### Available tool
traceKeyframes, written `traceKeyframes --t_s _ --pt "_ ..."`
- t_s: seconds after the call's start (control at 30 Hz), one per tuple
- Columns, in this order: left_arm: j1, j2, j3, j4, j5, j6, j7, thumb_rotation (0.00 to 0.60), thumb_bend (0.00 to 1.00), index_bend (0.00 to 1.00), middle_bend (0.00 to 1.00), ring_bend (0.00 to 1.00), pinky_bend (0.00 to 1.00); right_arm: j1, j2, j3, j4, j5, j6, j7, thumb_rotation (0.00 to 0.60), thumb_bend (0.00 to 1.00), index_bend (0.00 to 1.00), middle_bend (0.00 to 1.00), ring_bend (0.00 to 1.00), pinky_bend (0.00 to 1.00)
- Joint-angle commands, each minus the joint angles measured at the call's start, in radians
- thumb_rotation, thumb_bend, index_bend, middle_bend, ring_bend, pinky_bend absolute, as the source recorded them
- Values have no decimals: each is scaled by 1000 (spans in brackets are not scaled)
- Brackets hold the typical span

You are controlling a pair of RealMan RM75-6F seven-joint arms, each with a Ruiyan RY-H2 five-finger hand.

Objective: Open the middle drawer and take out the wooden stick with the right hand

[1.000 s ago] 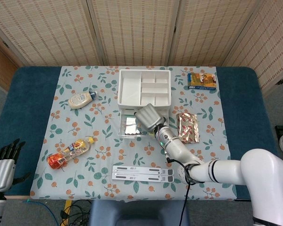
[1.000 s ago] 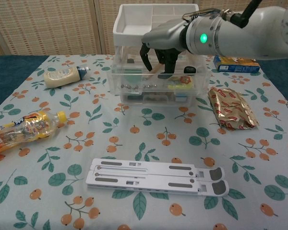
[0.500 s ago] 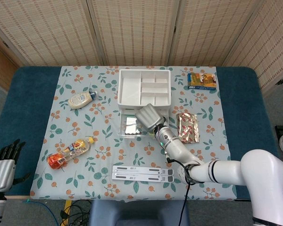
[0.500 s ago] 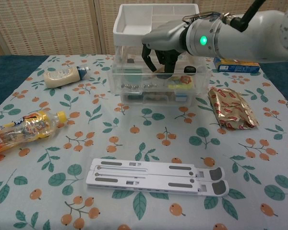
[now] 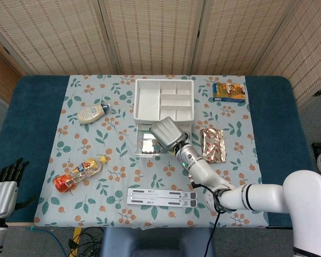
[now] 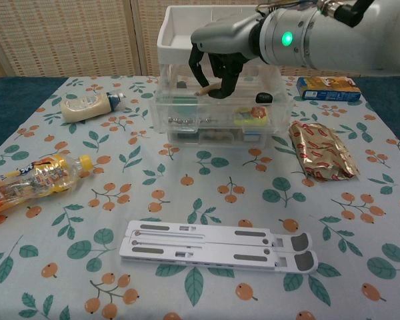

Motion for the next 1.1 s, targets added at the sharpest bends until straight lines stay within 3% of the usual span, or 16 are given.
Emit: traceKeyframes --t_s 0.03,0.3,0.6,0.83,1.1 --pt "1 1 0 -1 0 1 0 600 136 98 67 100 106 -20 29 17 -40 -32 19 30 600 466 577 1000 1000 1000" --pt "-5 1 0 -4 3 -5 3 600 136 98 67 100 105 -118 154 37 -189 -138 70 153 600 467 577 1000 1000 1000" --pt "-16 -3 -2 -14 15 -11 13 600 136 98 67 100 105 -280 294 -25 -350 -297 136 273 600 467 577 1000 1000 1000" --pt "-21 -4 -3 -21 20 -11 24 600 136 98 67 100 105 -405 329 -107 -350 -411 152 367 600 466 577 1000 1000 1000" --pt "-30 2 -8 -31 24 -13 32 600 136 98 67 100 105 -511 287 -180 -278 -530 143 456 600 467 577 1000 1000 1000"
